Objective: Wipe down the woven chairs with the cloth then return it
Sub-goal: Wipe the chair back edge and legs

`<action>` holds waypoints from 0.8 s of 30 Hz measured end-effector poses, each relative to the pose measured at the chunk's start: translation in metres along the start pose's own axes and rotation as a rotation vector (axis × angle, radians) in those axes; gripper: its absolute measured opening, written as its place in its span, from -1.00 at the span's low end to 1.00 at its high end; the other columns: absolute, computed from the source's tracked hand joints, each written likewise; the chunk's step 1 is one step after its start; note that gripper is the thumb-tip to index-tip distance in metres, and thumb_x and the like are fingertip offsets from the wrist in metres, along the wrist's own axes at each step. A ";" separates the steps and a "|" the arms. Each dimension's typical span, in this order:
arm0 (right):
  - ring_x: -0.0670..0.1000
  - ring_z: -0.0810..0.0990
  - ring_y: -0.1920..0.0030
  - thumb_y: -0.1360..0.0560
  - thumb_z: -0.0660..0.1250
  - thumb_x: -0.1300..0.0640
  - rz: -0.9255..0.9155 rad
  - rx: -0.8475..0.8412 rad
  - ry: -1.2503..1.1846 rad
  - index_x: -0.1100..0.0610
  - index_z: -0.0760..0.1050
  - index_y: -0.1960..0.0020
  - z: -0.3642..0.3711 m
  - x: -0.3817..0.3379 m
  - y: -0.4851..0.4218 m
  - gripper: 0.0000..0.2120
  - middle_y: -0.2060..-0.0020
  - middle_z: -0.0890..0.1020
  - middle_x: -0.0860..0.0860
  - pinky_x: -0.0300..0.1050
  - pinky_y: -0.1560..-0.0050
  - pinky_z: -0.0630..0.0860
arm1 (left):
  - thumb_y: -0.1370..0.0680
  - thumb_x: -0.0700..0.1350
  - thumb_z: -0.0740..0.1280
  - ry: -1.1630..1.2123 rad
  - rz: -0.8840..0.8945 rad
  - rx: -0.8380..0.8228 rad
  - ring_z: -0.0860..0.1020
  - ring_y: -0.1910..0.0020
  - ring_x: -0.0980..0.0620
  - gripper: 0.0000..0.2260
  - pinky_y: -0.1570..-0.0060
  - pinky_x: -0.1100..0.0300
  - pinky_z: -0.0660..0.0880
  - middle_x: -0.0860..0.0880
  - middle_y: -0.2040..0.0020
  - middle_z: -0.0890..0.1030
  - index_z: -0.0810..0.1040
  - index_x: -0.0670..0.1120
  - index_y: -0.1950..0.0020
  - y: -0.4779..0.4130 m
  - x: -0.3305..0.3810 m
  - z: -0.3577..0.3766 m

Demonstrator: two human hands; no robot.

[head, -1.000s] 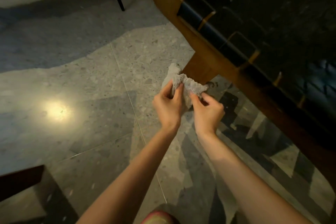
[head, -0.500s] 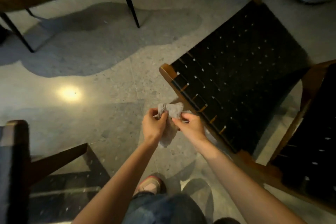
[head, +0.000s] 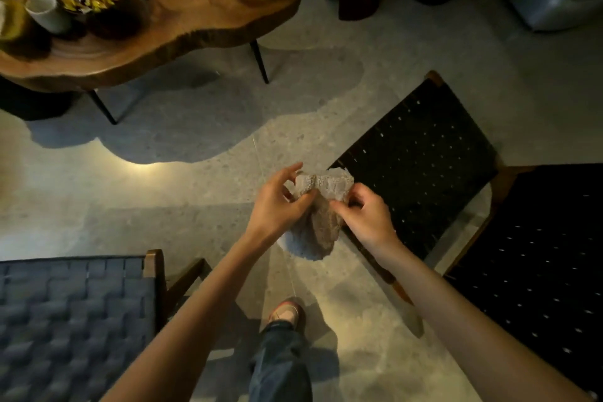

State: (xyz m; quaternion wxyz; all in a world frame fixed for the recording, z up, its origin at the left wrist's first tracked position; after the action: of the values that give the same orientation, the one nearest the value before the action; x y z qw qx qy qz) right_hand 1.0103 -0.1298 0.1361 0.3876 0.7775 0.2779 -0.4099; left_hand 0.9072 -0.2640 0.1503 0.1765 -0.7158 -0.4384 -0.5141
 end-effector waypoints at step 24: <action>-0.25 0.55 -0.05 -0.45 0.42 0.21 -0.127 0.076 -0.166 -0.08 0.38 -0.12 -0.027 -0.161 -0.168 -0.64 -0.02 0.53 -0.17 -0.36 0.08 0.54 | -0.40 -0.11 0.51 -0.360 0.295 -0.357 0.30 0.35 0.17 -0.65 0.37 0.39 0.30 0.11 0.27 0.35 0.33 -0.10 0.09 -0.257 0.114 -0.088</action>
State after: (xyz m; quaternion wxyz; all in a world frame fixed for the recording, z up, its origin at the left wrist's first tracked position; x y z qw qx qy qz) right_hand 0.8135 -0.0346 0.2204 0.3530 0.7357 0.2778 -0.5069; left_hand 0.6582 -0.1328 0.2371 0.0399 -0.8711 -0.2566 -0.4169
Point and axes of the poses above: each hand's wrist, its own y-axis away from the middle knuckle, its own z-axis out of the palm, x = y × z, the point moved 6 cm from there along -y, towards the middle knuckle
